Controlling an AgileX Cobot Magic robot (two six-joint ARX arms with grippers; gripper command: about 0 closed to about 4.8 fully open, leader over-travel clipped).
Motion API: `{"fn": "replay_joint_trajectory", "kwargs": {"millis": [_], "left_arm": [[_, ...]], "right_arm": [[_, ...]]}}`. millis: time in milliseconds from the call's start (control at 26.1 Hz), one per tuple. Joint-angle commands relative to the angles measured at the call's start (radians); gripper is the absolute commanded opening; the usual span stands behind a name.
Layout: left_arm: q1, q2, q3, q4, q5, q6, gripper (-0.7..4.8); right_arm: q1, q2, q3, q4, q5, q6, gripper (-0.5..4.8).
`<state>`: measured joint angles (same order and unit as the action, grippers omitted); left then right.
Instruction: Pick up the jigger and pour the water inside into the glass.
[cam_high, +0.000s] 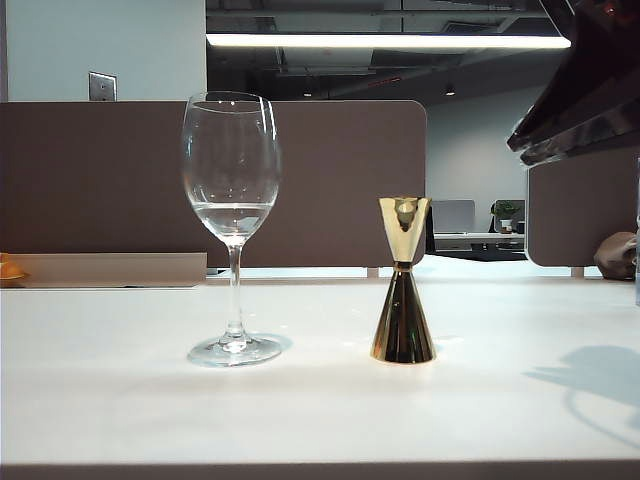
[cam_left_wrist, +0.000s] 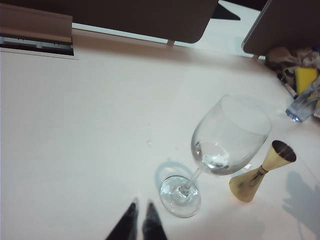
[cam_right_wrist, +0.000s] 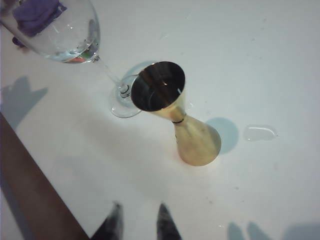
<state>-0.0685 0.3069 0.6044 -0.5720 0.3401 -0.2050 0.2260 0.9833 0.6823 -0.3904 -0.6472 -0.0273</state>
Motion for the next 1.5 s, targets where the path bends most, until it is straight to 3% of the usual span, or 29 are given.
{"fn": "replay_joint_trajectory", "kwargs": {"millis": [38,115,230,307,537,729,882,997,1304,1496], "left_arm": [[0.000,0.000,0.005,0.017,0.058,-0.020,0.26],[0.000,0.000,0.005,0.016,0.100,-0.020,0.26],[0.000,0.000,0.005,0.010,0.121,-0.021,0.26],[0.000,0.000,0.005,0.002,0.120,-0.021,0.26],[0.000,-0.006,0.005,-0.002,0.122,-0.039,0.26],[0.000,-0.026,0.005,-0.017,0.136,-0.039,0.26],[0.000,-0.055,0.005,-0.029,0.135,-0.038,0.26],[0.000,-0.078,0.005,-0.030,0.135,-0.038,0.26],[0.000,-0.129,0.005,-0.034,0.132,-0.038,0.26],[0.000,-0.129,0.005,-0.033,0.132,-0.039,0.26]], "right_arm": [[0.002,-0.003,0.006,0.009,0.002,-0.009,0.94],[0.002,-0.003,0.006,0.006,0.027,-0.019,0.80],[0.003,-0.002,0.005,0.000,0.078,-0.053,0.03],[0.003,-0.002,0.005,0.003,0.115,-0.114,-0.01],[0.010,0.085,0.004,0.066,0.127,-0.115,0.01],[0.010,0.179,0.004,0.128,0.104,-0.115,0.63],[0.017,0.238,0.004,0.176,0.094,-0.115,0.71],[0.020,0.271,0.004,0.210,0.084,-0.116,1.21],[0.034,0.296,-0.051,0.454,0.064,-0.087,1.21],[0.040,0.297,-0.114,0.514,0.044,-0.069,1.22]]}}
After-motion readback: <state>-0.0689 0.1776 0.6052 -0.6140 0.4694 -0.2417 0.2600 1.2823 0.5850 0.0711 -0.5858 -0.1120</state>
